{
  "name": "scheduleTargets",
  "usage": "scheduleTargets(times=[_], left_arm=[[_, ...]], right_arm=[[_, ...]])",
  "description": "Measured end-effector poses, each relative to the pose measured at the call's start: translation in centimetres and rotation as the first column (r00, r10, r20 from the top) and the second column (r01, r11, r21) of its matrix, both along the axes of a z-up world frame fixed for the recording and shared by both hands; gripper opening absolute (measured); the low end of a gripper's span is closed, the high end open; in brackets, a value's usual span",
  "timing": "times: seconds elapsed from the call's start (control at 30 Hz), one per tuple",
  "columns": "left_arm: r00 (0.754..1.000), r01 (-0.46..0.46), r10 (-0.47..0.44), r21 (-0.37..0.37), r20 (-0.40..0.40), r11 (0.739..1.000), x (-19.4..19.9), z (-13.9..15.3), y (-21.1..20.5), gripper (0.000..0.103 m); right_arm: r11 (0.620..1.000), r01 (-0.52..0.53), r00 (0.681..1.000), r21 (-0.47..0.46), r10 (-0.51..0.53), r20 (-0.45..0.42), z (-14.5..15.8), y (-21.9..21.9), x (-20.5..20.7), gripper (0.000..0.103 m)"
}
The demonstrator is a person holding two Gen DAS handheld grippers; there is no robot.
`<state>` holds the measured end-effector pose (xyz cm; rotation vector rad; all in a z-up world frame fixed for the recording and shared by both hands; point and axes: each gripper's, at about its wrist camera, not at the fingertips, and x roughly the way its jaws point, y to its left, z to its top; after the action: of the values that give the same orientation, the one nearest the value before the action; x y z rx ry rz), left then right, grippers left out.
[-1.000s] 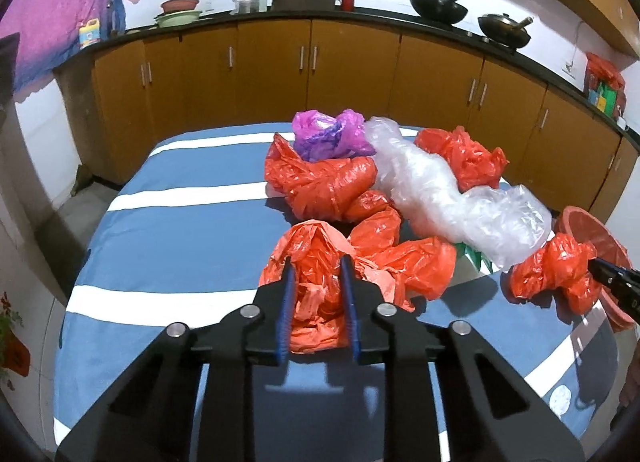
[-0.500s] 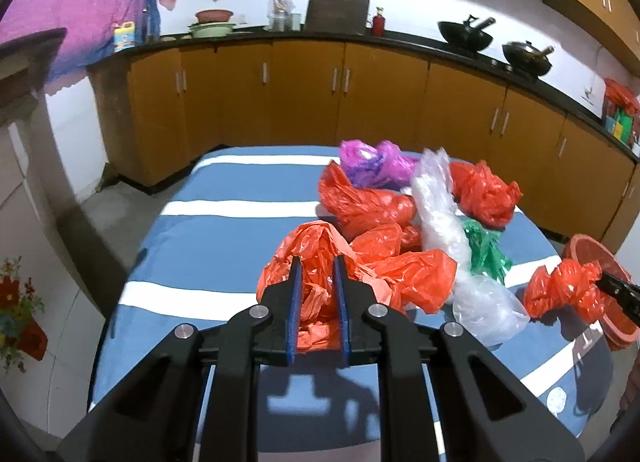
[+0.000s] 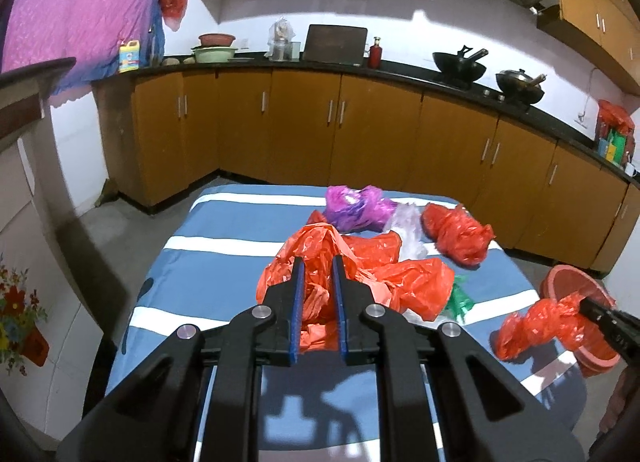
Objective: Collect trash
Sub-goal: 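Carry the red bags toward the red basket with both tools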
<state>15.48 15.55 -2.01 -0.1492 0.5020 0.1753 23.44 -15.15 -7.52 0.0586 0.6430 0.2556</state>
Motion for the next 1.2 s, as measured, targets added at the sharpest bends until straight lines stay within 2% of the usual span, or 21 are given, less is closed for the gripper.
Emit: scheduleTargets(times=[0.4,0.83,1.03,1.2], left_arm=[[0.997,0.066,-0.066,-0.003,0.029,0.998,0.6,1.3,-3.0,0.013],[0.989,0.144,-0.144,0.008,0.034,0.990,1.3,1.4,-6.7,0.013],[0.978,0.202,-0.202,-0.001,0.047,0.979,1.9,1.9,-9.7,0.013],[0.960,0.275,-0.275,-0.002,0.059,0.961,2.4,2.3,-13.4,0.012]], right_arm=[[1.000,0.011,0.999,0.028,-0.012,0.040,1.6,-1.0,-0.5,0.003],[0.999,0.023,0.997,0.029,-0.025,0.078,2.9,-1.8,-0.6,0.003],[0.996,0.080,0.990,0.024,-0.082,0.115,4.1,-4.4,-0.7,0.003],[0.988,0.153,0.978,0.014,-0.153,0.140,5.0,-7.8,-1.0,0.003]])
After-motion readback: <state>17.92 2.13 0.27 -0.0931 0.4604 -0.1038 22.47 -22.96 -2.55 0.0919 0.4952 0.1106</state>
